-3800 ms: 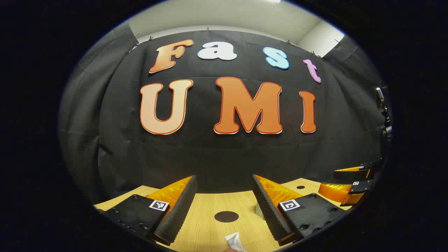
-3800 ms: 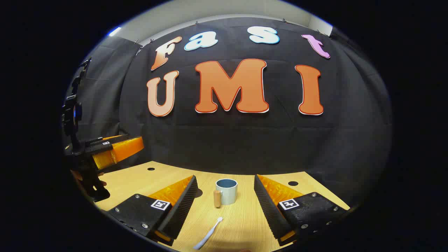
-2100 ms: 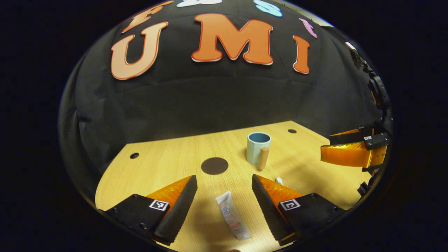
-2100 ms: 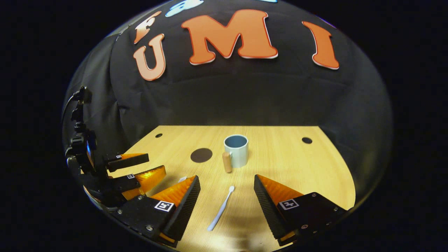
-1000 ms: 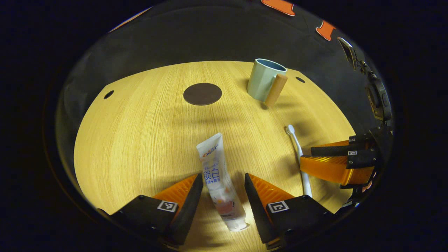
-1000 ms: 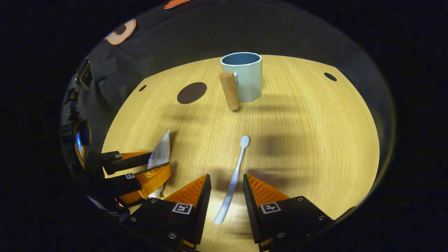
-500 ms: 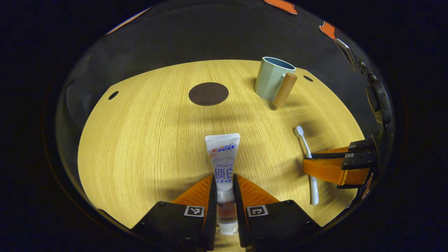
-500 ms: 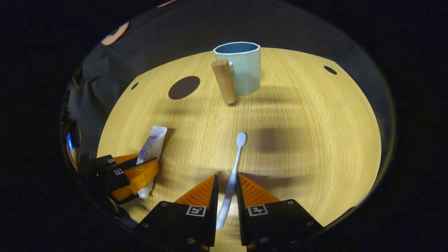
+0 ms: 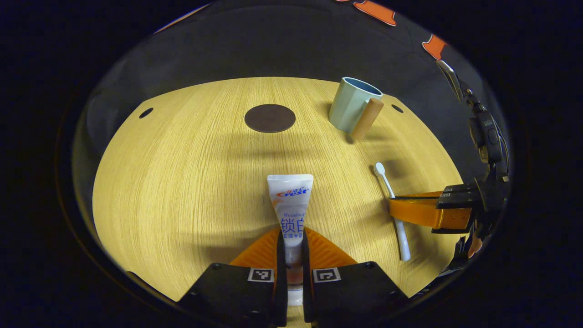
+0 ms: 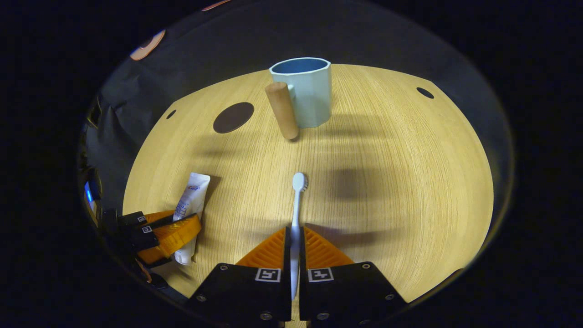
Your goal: Put the toothbrush and toothpaste on the desktop into the cup, then pick up the cup and place it on the coaster on the desktop.
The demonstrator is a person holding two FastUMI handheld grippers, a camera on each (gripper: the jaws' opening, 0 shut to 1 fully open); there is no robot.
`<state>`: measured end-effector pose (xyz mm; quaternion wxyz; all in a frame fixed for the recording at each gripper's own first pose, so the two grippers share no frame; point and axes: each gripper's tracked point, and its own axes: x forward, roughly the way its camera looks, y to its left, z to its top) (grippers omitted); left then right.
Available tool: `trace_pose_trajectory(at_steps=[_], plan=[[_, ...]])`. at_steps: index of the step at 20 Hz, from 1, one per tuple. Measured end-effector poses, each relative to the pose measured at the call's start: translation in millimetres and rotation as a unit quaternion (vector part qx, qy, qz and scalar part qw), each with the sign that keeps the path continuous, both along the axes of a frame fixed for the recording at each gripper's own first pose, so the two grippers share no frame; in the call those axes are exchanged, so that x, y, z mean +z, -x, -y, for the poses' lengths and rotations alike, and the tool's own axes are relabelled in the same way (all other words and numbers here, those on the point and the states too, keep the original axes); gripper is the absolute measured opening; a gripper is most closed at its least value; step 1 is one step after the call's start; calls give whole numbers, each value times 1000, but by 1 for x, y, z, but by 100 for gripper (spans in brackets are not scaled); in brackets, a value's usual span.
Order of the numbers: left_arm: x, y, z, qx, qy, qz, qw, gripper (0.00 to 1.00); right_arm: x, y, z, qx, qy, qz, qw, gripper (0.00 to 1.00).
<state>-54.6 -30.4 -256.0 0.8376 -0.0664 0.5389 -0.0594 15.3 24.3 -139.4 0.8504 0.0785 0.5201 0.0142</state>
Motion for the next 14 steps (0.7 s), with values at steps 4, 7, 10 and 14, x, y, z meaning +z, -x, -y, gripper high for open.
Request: trace_pose_trajectory(at_steps=[4, 7, 10, 14], plan=[[-2, 0, 1, 7, 10, 2, 1000, 17, 13, -6, 0, 3, -6, 25, 1000, 7], [6, -3, 0, 12, 14, 17, 1000, 17, 22, -8, 0, 4, -12, 45, 999, 7], [20, -4, -3, 18, 8, 40, 999, 17, 41, -13, 1, 2, -17, 83, 996, 7], [43, -6, -14, 24, 0, 74, 997, 17, 55, -17, 6, 5, -17, 139, 990, 7]])
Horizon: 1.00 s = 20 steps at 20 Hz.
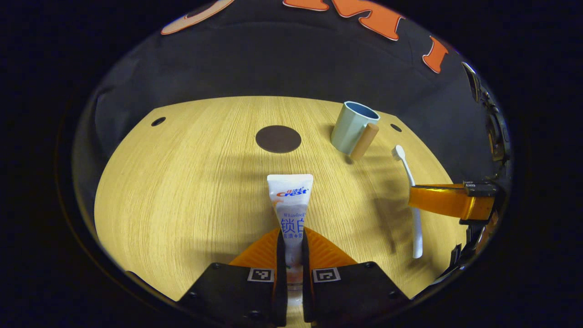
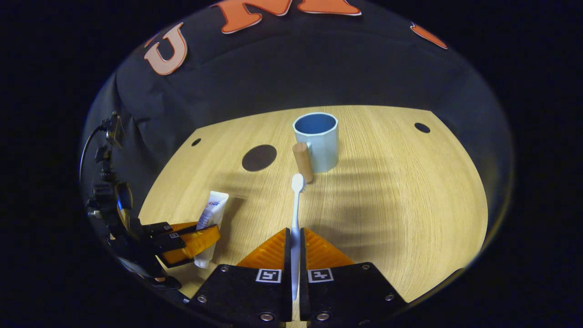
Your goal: Put the toothbrush and toothpaste on the desktop into the cup, then pick up the cup and place it on the coaster on the desktop.
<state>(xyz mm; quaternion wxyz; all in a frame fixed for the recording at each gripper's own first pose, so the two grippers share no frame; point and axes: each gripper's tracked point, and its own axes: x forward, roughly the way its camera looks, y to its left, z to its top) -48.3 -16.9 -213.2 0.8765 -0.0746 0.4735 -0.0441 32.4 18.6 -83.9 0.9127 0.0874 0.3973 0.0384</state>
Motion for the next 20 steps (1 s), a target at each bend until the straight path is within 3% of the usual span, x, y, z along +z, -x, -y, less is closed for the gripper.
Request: trace_pose_trajectory(at_steps=[5, 10, 13, 18, 20], plan=[[21, -7, -3, 3, -5, 35, 999, 17, 34, -17, 10, -5, -6, 77, 997, 7], [32, -11, -7, 6, -9, 60, 998, 17, 78, -47, 20, -9, 1, 163, 987, 7], [38, -17, -9, 7, -11, 77, 997, 17, 99, -70, 24, -17, 24, 216, 976, 7], [47, -26, -10, 12, -7, 112, 994, 17, 118, -100, 25, -22, 14, 280, 960, 7], [54, -25, -10, 12, -3, 123, 992, 19, 126, -115, 36, -40, 39, 311, 949, 7]])
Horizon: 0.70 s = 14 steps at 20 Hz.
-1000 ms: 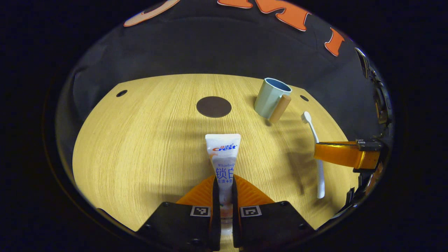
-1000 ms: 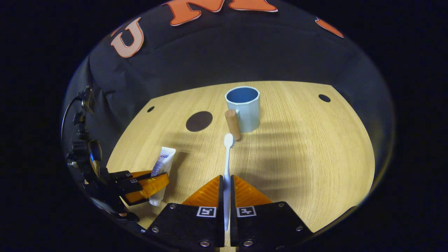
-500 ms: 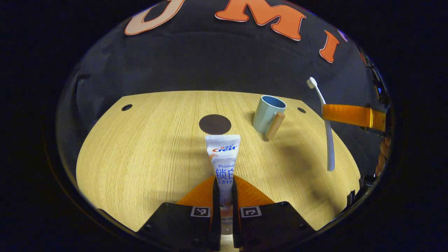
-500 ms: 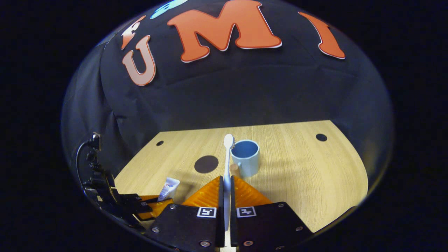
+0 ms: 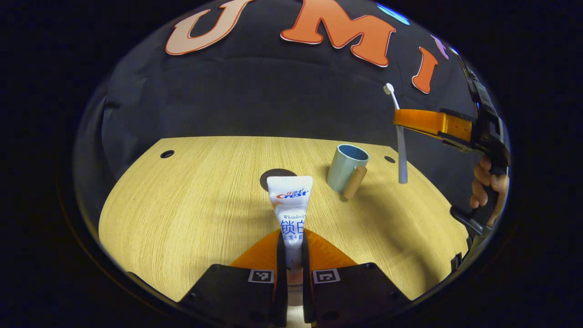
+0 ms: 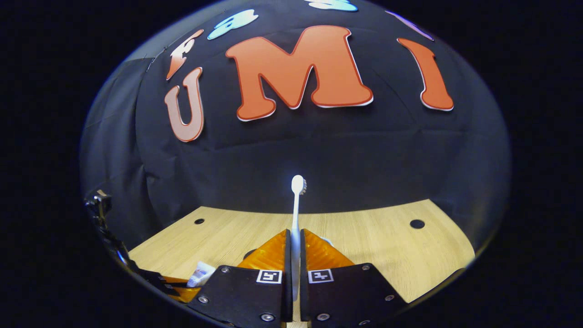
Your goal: Put the toothbrush and toothpaste on the desktop into the cup, then pick up the cup and place it on the coaster on the desktop.
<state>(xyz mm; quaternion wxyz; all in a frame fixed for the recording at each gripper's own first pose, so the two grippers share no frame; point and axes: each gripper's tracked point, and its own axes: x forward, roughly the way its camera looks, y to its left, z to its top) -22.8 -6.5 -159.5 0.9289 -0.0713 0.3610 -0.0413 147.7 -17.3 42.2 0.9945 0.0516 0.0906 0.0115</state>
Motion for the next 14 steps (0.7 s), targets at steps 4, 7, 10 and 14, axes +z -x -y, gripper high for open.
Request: trace_pose_trajectory(at_steps=[4, 7, 10, 14], plan=[[5, -1, -2, -2, -1, 14, 1000, 17, 12, -15, 7, -14, 23, 46, 999, 6], [14, -3, -4, 2, -9, 35, 999, 17, 13, -34, 15, -18, 30, 64, 997, 6], [22, 4, -6, 9, -13, 55, 998, 14, 13, -50, 21, -18, 14, 88, 996, 7], [45, 17, -8, 12, -9, 80, 997, 17, 3, -72, 17, -15, -2, 109, 994, 6]])
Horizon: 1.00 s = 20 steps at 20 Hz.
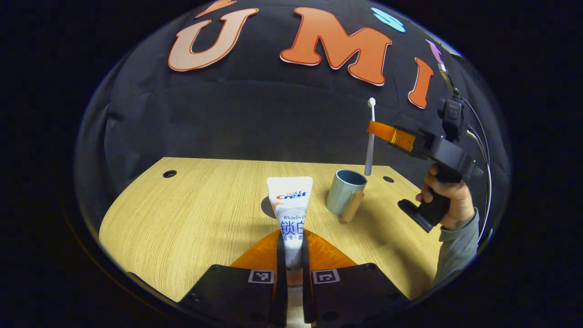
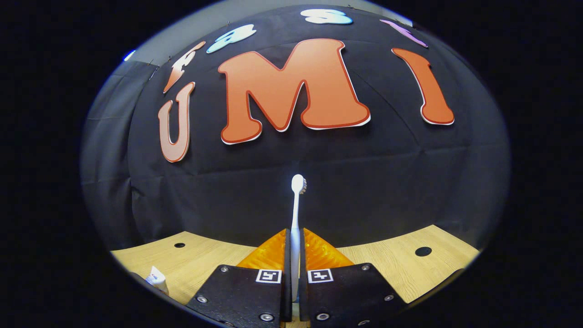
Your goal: Put the toothbrush and toothpaste on the desktop into the cup, then pick up the cup and place it on the coaster on the desktop.
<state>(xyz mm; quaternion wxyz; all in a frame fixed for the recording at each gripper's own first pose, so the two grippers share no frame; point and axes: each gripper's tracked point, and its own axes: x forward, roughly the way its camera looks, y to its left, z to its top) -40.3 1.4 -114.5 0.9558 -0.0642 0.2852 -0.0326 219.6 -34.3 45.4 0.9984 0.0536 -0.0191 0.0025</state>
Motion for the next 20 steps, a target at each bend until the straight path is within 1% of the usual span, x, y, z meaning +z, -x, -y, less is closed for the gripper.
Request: trace_pose_trajectory(at_steps=[2, 3, 4, 5, 6, 7, 11, 13, 15, 19, 20], plan=[[19, 2, -1, -2, 4, 21, 1000, 17, -8, -8, 0, -7, 3, 2, 1000, 7], [29, 2, -2, -2, 5, 34, 999, 19, -13, -12, 2, -12, 4, 2, 1000, 7], [40, 3, -3, -2, 6, 46, 999, 17, -17, -15, 2, -13, 5, 1, 1000, 7], [51, 4, -4, -3, 7, 58, 998, 17, -21, -18, 3, -15, 4, 1, 1000, 7], [61, 4, -4, -4, 9, 71, 997, 19, -25, -19, 5, -16, 1, 1, 1000, 7], [73, 3, -3, -5, 13, 85, 996, 16, -28, -21, 5, -17, -3, 1, 1000, 7], [113, -4, 1, -11, 43, 138, 989, 16, -48, -23, 13, -25, 2, -15, 1000, 8], [124, -11, 4, -11, 51, 159, 986, 17, -52, -20, 18, -28, 2, -18, 999, 9], [128, -18, 6, -8, 56, 172, 983, 16, -55, -18, 20, -26, -10, -23, 999, 9], [133, -30, 15, -7, 76, 181, 981, 17, -66, -7, 22, -24, -3, -41, 999, 9], [134, -33, 16, -5, 86, 182, 979, 14, -65, -2, 21, -20, -1, -41, 999, 9]])
